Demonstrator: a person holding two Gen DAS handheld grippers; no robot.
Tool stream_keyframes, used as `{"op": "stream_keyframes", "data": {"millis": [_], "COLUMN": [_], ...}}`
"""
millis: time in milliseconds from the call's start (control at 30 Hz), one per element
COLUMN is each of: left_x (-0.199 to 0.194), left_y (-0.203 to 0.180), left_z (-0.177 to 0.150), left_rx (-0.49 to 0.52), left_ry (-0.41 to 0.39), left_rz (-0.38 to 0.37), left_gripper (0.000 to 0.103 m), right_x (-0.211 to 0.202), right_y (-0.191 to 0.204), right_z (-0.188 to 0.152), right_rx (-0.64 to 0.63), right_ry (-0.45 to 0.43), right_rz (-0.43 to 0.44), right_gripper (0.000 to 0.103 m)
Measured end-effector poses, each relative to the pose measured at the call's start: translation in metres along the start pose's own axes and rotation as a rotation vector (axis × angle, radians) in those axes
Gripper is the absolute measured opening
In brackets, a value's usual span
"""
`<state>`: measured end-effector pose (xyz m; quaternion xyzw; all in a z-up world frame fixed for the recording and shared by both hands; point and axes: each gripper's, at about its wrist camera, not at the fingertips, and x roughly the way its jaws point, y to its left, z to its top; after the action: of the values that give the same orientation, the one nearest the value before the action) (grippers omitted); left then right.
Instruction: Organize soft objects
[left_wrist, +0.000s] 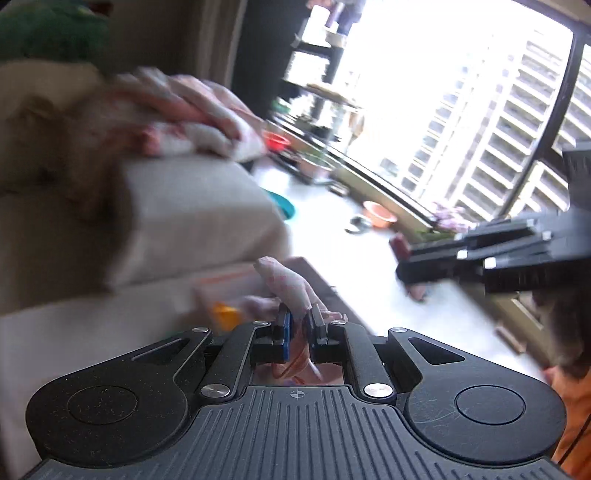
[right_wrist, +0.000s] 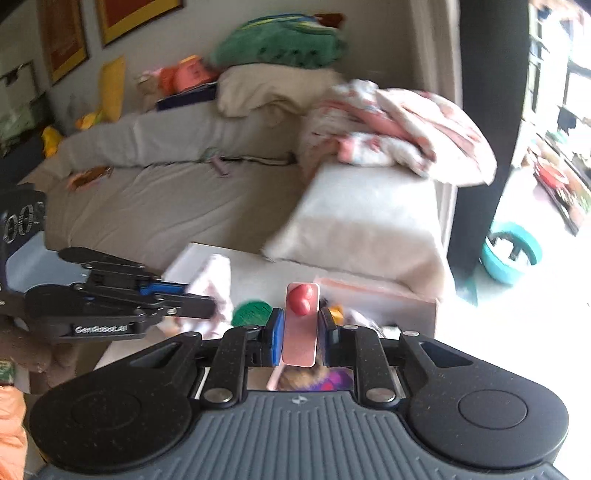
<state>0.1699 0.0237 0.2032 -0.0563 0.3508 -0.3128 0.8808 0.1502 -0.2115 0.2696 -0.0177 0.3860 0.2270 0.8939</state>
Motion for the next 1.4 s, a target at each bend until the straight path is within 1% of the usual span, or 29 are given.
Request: {"op": "stream_keyframes", "data": {"millis": [100,133,167,233,300,400,467,533,567,633,667,700,767,833,867,900,967,1033,1100,1133,1200,1233,1267,1300,1333,1400], "left_x": [0.049,0.067,0.084,0.116,0.142,0.164,0.164,0.161,0.16,0.162,0.164,0.163,0.152,0.138,0.131,0.123,0.11,0.099,0.09,0.09,0.085,0.084,0.081,0.077,0.075,0.064], "left_y": [0.001,0.006,0.011,0.022,0.033,0.035,0.032,0.027,0.024,0.021,0.023,0.026,0.031,0.033,0.035,0.036,0.038,0.036,0.033,0.031,0.03,0.03,0.028,0.027,0.026,0.025], "left_z": [0.001,-0.001,-0.006,-0.015,-0.022,-0.03,-0.033,-0.034,-0.035,-0.038,-0.039,-0.04,-0.042,-0.045,-0.049,-0.053,-0.062,-0.069,-0.075,-0.076,-0.08,-0.08,-0.082,-0.085,-0.087,-0.095], "left_rx": [-0.066,-0.088,-0.098,-0.094,-0.059,-0.005,0.016,0.054,0.077,0.102,0.096,0.08,0.055,0.039,0.029,0.019,0.014,0.029,0.035,0.032,0.028,0.031,0.032,0.03,0.025,0.014], "left_ry": [0.033,0.045,0.052,0.065,0.092,0.142,0.159,0.159,0.162,0.175,0.18,0.173,0.129,0.084,0.067,0.055,0.041,0.018,0.0,-0.004,-0.01,-0.017,-0.027,-0.037,-0.045,-0.059], "left_rz": [-0.086,-0.107,-0.106,-0.048,0.021,0.074,0.101,0.123,0.153,0.223,0.25,0.265,0.259,0.226,0.207,0.191,0.179,0.2,0.213,0.208,0.198,0.198,0.199,0.199,0.197,0.193], "left_gripper": [0.013,0.015,0.016,0.018,0.018,0.018,0.018,0.02,0.022,0.022,0.022,0.022,0.021,0.021,0.021,0.021,0.021,0.021,0.021,0.021,0.021,0.021,0.021,0.021,0.021,0.021], "right_x": [0.013,0.017,0.027,0.05,0.078,0.125,0.147,0.16,0.165,0.177,0.187,0.197,0.215,0.221,0.221,0.22,0.217,0.214,0.204,0.197,0.181,0.176,0.174,0.177,0.182,0.2], "right_y": [-0.033,-0.042,-0.05,-0.07,-0.082,-0.097,-0.105,-0.11,-0.111,-0.111,-0.113,-0.115,-0.116,-0.11,-0.106,-0.103,-0.099,-0.102,-0.1,-0.096,-0.081,-0.073,-0.067,-0.061,-0.059,-0.063], "right_z": [-0.019,-0.027,-0.03,-0.037,-0.044,-0.058,-0.065,-0.07,-0.071,-0.069,-0.067,-0.065,-0.063,-0.063,-0.062,-0.061,-0.058,-0.054,-0.049,-0.046,-0.043,-0.043,-0.043,-0.045,-0.048,-0.055], "right_rx": [0.054,0.07,0.089,0.136,0.165,0.185,0.2,0.207,0.21,0.218,0.241,0.279,0.37,0.43,0.434,0.425,0.403,0.412,0.411,0.398,0.348,0.325,0.307,0.296,0.307,0.386], "right_ry": [0.007,0.009,0.014,0.033,0.053,0.112,0.137,0.128,0.109,0.086,0.094,0.118,0.187,0.203,0.202,0.198,0.193,0.186,0.146,0.111,0.042,0.028,0.035,0.06,0.089,0.167], "right_rz": [-0.007,-0.013,-0.016,-0.002,-0.004,0.01,0.008,-0.014,-0.036,-0.086,-0.091,-0.074,0.01,0.066,0.073,0.058,-0.001,-0.093,-0.166,-0.178,-0.157,-0.118,-0.078,-0.059,-0.059,-0.057], "right_gripper": [0.019,0.019,0.019,0.019,0.02,0.022,0.023,0.023,0.023,0.023,0.022,0.023,0.022,0.022,0.022,0.022,0.022,0.025,0.027,0.028,0.029,0.029,0.028,0.028,0.028,0.028]}}
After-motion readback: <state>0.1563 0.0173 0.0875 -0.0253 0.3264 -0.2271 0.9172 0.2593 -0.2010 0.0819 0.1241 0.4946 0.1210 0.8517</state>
